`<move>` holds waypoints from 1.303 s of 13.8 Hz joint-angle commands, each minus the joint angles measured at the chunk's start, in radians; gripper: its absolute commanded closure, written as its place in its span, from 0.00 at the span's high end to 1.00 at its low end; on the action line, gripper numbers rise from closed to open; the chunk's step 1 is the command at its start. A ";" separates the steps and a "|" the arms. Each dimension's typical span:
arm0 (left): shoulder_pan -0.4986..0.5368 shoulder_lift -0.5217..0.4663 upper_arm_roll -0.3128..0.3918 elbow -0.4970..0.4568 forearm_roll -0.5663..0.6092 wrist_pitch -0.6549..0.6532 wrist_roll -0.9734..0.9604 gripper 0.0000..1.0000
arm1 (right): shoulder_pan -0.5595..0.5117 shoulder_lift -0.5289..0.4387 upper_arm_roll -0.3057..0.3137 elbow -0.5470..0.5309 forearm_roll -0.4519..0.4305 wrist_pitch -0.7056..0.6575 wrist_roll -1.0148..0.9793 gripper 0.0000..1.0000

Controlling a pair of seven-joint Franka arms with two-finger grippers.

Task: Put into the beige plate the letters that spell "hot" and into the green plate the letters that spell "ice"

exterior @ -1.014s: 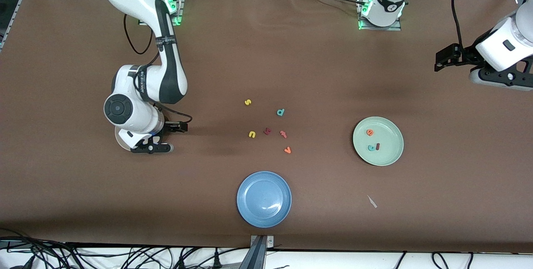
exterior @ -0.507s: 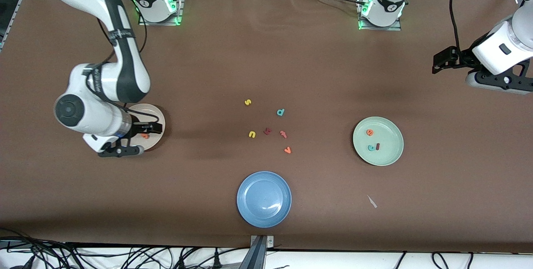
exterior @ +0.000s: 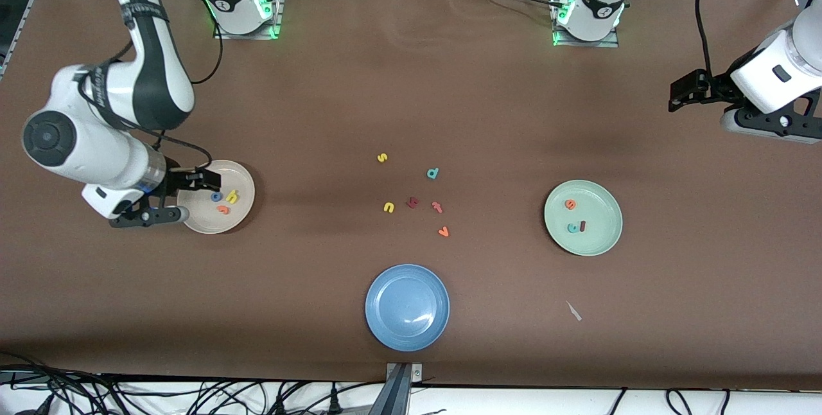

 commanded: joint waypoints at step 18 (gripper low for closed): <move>0.016 -0.088 -0.017 0.011 0.009 -0.062 0.009 1.00 | -0.099 -0.262 0.054 0.143 -0.033 -0.486 0.095 1.00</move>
